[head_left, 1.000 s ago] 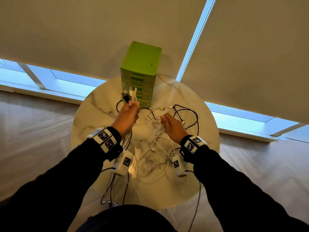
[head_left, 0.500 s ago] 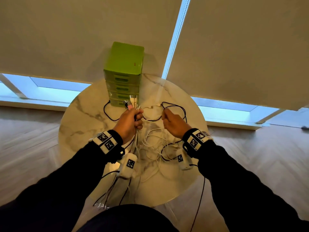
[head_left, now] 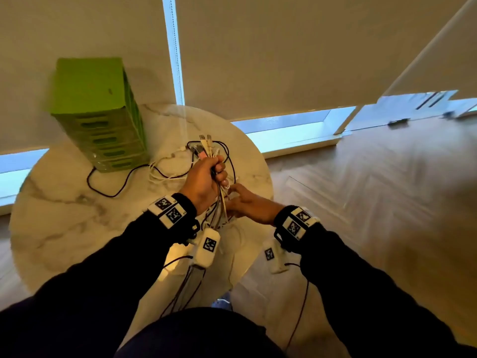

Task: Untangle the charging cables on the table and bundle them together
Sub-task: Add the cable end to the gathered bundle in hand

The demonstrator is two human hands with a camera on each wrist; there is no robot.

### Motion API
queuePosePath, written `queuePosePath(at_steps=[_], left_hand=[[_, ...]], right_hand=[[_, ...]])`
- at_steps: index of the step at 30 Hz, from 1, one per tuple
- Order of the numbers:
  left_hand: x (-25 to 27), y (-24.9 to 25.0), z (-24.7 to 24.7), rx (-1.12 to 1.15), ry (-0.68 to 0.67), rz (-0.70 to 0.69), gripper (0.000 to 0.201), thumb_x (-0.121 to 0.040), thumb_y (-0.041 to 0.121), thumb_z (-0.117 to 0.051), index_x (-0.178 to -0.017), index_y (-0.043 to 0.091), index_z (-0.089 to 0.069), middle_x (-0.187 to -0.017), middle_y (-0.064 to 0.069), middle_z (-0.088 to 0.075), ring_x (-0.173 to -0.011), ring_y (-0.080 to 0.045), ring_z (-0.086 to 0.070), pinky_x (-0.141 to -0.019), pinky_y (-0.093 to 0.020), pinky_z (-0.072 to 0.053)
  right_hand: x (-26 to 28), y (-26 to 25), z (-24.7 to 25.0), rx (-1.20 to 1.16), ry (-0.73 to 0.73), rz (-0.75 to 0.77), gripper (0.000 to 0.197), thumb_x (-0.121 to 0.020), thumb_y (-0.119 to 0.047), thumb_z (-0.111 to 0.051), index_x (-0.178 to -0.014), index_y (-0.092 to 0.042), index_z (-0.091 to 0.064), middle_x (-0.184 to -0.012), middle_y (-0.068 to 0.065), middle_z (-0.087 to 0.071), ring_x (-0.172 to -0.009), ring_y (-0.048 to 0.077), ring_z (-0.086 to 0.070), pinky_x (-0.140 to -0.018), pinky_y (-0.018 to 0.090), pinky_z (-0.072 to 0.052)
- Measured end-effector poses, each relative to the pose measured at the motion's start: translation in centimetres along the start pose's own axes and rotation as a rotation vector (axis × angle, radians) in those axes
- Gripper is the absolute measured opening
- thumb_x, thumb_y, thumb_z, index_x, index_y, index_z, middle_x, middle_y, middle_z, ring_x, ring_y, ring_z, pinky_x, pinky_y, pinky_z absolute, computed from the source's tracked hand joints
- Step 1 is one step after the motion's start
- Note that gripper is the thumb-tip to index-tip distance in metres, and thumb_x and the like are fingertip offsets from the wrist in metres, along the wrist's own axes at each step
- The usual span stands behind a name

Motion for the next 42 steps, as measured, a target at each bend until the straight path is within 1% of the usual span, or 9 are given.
queuePosePath(at_steps=[4,7,11,17,24,29,32,35,42], left_hand=[[-0.8,-1.6,-1.7,-0.026,-0.042,0.035,0.026,-0.104,0.012,-0.033,-0.086,0.013,-0.052,-0.059,0.005,-0.041,-0.047,-0.009,-0.037,-0.051,-0.023,-0.036],[-1.3,-1.9,-2.0,-0.061,-0.021,0.034,0.026,-0.103,0.010,-0.033,-0.085,0.013,-0.051,-0.057,0.004,-0.044,-0.049,-0.010,-0.044,-0.053,-0.025,-0.038],[-1.7,-1.3,-1.4,-0.142,0.054,-0.034,0.026,-0.104,0.011,-0.036,-0.085,0.011,-0.053,-0.061,0.001,-0.055,-0.055,-0.012,-0.061,-0.051,-0.023,-0.043],[-2.2,-0.9,-0.5,-0.211,0.092,-0.055,0.027,-0.104,0.011,-0.036,-0.085,0.012,-0.055,-0.062,0.002,-0.062,-0.059,-0.012,-0.065,-0.048,-0.020,-0.038],[-2.1,-0.5,1.1,-0.245,0.106,-0.053,0.023,-0.101,0.009,-0.037,-0.083,0.014,-0.050,-0.068,0.000,-0.051,-0.047,-0.008,-0.038,-0.045,-0.020,-0.029],[-1.4,-1.1,1.0,-0.257,0.042,0.013,0.025,-0.103,0.017,-0.039,-0.079,0.016,-0.047,-0.069,0.000,-0.041,-0.044,-0.008,-0.029,-0.042,-0.021,-0.025],[-0.9,-2.2,0.9,-0.333,-0.004,0.085,0.035,-0.106,0.040,-0.042,-0.081,0.016,-0.048,-0.065,0.002,-0.043,-0.047,-0.009,-0.031,-0.045,-0.022,-0.026],[-0.8,-1.8,1.7,-0.386,0.022,0.006,0.035,-0.108,0.034,-0.041,-0.078,0.016,-0.046,-0.065,-0.002,-0.041,-0.051,-0.013,-0.034,-0.043,-0.021,-0.030],[-0.8,2.6,3.3,-0.314,0.116,-0.182,0.030,-0.110,0.024,-0.038,-0.080,0.022,-0.042,-0.073,0.000,-0.049,-0.044,-0.003,-0.040,-0.043,-0.017,-0.032]], right_hand=[[1.3,0.5,0.6,0.161,0.057,0.089,0.020,-0.104,-0.015,-0.047,-0.112,0.004,-0.051,-0.094,0.019,-0.064,-0.085,0.023,-0.062,-0.088,0.047,-0.053],[2.9,0.1,3.0,0.465,0.206,0.126,0.029,-0.107,-0.035,-0.040,-0.094,-0.014,-0.054,-0.079,0.001,-0.057,-0.075,0.018,-0.054,-0.077,0.042,-0.049],[5.1,-1.8,7.6,0.826,0.525,0.287,0.038,-0.103,-0.043,-0.043,-0.091,-0.013,-0.063,-0.086,0.008,-0.053,-0.084,0.027,-0.049,-0.075,0.040,-0.043],[6.0,-2.5,10.1,0.593,0.374,0.156,0.030,-0.106,-0.042,-0.040,-0.093,-0.018,-0.053,-0.074,0.000,-0.062,-0.065,0.011,-0.056,-0.065,0.027,-0.044],[7.1,-3.0,12.6,0.421,0.581,0.233,0.027,-0.107,-0.035,-0.039,-0.093,-0.017,-0.052,-0.076,-0.003,-0.059,-0.071,0.020,-0.060,-0.069,0.027,-0.047],[5.0,-4.2,9.2,0.206,0.432,0.293,0.032,-0.109,-0.031,-0.035,-0.100,-0.007,-0.054,-0.071,0.006,-0.055,-0.071,0.033,-0.064,-0.078,0.049,-0.056],[3.4,-5.2,5.2,0.317,0.290,0.325,0.023,-0.108,-0.034,-0.038,-0.095,-0.023,-0.053,-0.075,0.001,-0.058,-0.069,0.021,-0.064,-0.075,0.043,-0.057],[2.2,-5.4,2.2,0.388,0.172,0.345,0.018,-0.107,-0.035,-0.041,-0.096,-0.028,-0.053,-0.078,-0.010,-0.059,-0.069,0.013,-0.062,-0.071,0.033,-0.055],[-0.3,3.3,2.4,0.619,0.055,-0.023,0.028,-0.104,-0.033,-0.049,-0.099,-0.010,-0.064,-0.100,0.007,-0.068,-0.093,0.024,-0.061,-0.087,0.037,-0.046]])
Point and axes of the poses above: each hand's wrist, its own x-axis away from the middle knuckle, its own z-axis out of the back of the hand, y = z × x, the point moved 8 cm from there along -x, towards the middle knuckle
